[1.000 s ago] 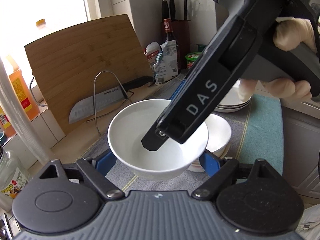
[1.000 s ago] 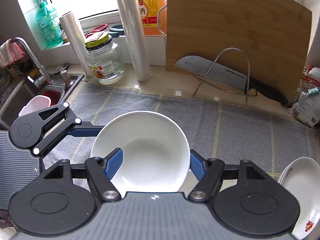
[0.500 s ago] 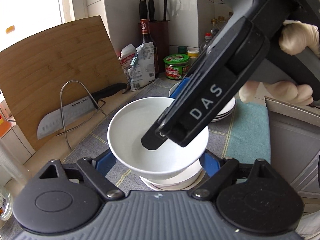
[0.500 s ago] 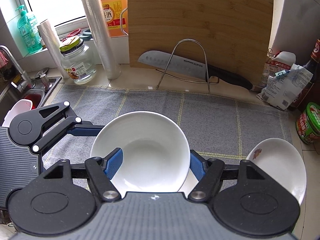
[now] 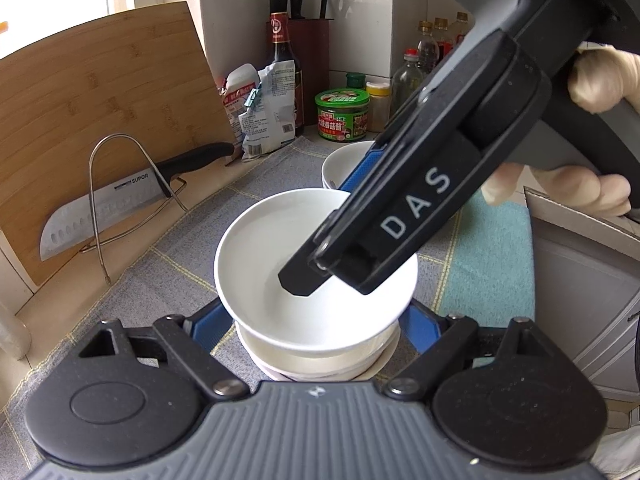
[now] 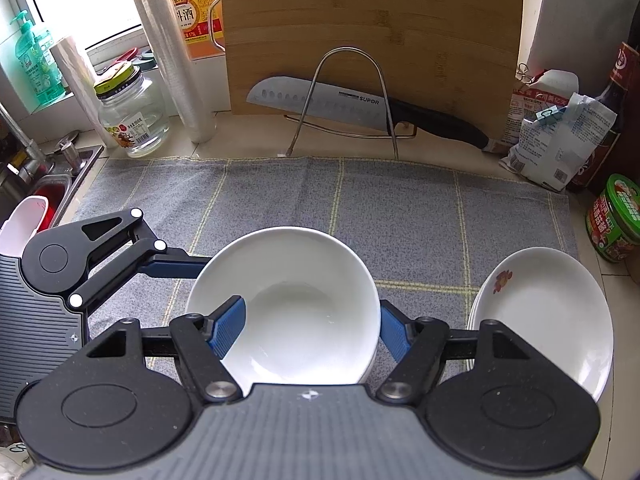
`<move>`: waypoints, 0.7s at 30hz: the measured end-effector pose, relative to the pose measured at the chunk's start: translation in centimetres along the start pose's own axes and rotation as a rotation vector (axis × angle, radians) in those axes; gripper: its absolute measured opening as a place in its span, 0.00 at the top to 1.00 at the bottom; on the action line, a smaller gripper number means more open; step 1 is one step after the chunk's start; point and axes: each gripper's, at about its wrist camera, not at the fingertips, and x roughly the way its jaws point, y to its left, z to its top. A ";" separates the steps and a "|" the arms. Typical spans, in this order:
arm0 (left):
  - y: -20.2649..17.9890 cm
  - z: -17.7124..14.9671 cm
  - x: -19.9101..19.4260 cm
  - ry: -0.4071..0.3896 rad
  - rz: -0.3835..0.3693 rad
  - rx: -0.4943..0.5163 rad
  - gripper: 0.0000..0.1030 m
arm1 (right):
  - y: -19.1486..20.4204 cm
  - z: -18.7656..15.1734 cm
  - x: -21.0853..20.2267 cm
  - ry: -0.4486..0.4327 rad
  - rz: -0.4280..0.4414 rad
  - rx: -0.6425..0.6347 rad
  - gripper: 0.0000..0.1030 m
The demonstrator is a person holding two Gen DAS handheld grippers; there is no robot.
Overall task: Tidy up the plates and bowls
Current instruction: 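Lower the held bowl into the stacked bowls and open the right tool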
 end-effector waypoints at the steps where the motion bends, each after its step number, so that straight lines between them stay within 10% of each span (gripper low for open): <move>1: 0.0 0.0 0.0 0.001 -0.001 -0.002 0.14 | 0.0 0.0 0.1 0.002 0.002 -0.002 0.26; 21: 0.3 -0.3 1.1 0.038 -0.023 -0.030 0.14 | -0.4 -0.2 1.4 0.032 0.021 0.016 0.26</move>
